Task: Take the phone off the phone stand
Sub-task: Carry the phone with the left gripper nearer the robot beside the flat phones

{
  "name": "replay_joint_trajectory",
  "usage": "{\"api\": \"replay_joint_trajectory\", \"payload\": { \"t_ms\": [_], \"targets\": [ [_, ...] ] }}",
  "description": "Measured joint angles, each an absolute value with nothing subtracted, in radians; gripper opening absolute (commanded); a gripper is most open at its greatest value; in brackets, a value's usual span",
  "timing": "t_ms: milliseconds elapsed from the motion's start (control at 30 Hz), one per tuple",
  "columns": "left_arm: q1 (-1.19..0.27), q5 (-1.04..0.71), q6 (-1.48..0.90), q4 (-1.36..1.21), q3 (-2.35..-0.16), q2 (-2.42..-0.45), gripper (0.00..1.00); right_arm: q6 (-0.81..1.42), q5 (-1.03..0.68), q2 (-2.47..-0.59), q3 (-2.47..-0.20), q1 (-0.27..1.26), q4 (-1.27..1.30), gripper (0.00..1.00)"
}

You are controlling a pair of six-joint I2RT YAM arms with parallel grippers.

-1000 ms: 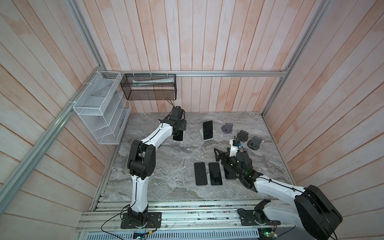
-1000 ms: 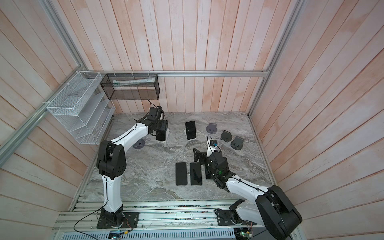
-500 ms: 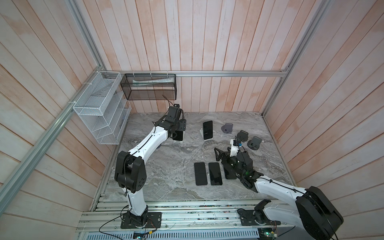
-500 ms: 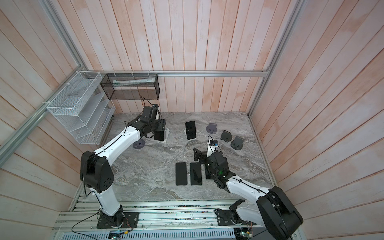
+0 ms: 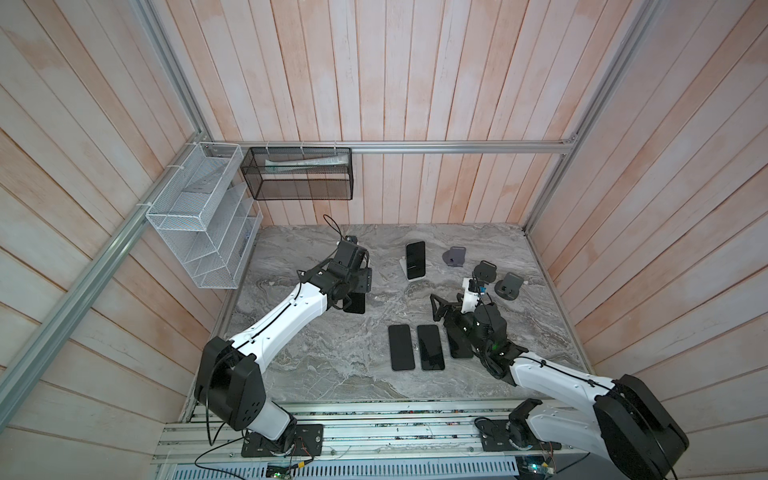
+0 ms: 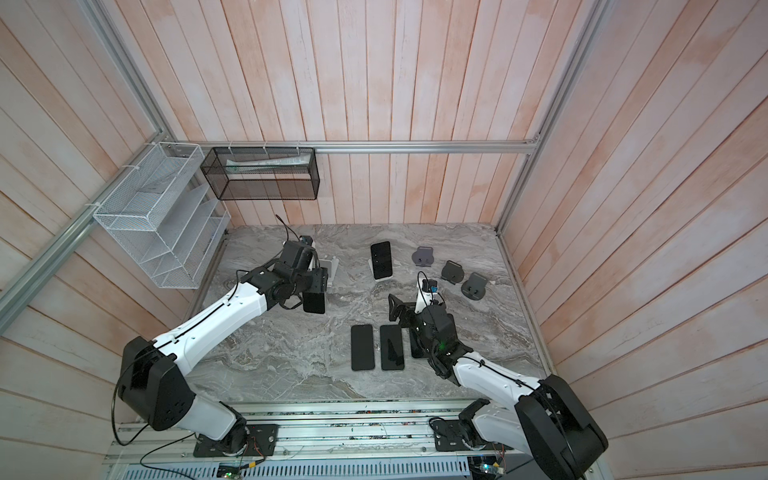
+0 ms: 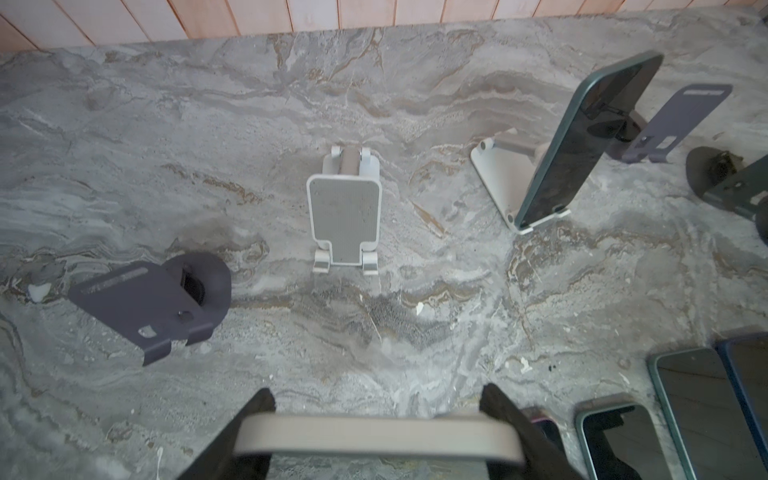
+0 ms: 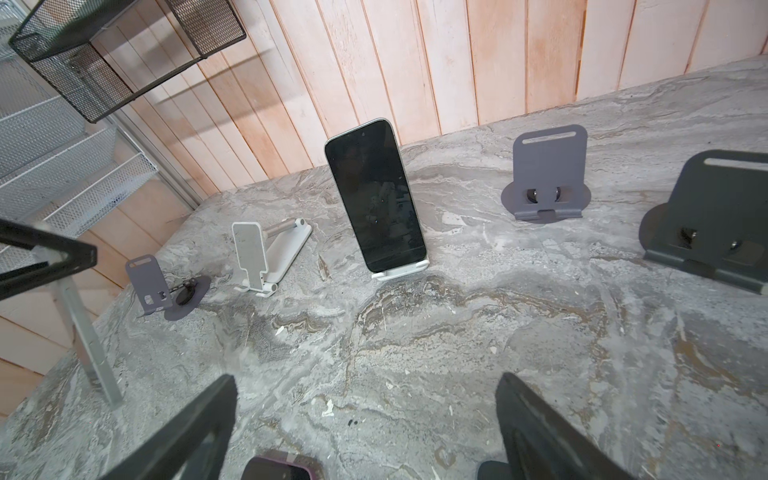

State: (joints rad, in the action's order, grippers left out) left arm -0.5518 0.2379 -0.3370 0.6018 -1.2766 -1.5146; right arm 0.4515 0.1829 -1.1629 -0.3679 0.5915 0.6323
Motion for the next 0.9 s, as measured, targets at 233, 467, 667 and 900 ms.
{"api": "replay_joint_trajectory", "payload": {
  "t_ms": [233, 467, 667, 900],
  "targets": [
    [-0.656, 0.296, -0.424, 0.608, -1.205, -1.439, 0.62, 0.488, 0.274, -1.085, -0.299, 0.591, 0.651, 0.98],
    [-0.689, 0.305, -0.471, 0.59, -1.184, -1.438, 0.62, 0.502, 0.274, -1.093, -0.271, 0.591, 0.693, 0.98],
    [-0.689, 0.287, -0.484, 0.556, -1.183, -1.485, 0.62, 0.5, 0.154, -1.11, -0.276, 0.591, 0.724, 0.98],
    [-0.69, 0.286, -0.495, 0.545, -1.174, -1.519, 0.59, 0.5, 0.002, -1.11, -0.273, 0.591, 0.815, 0.98]
  ]
}}
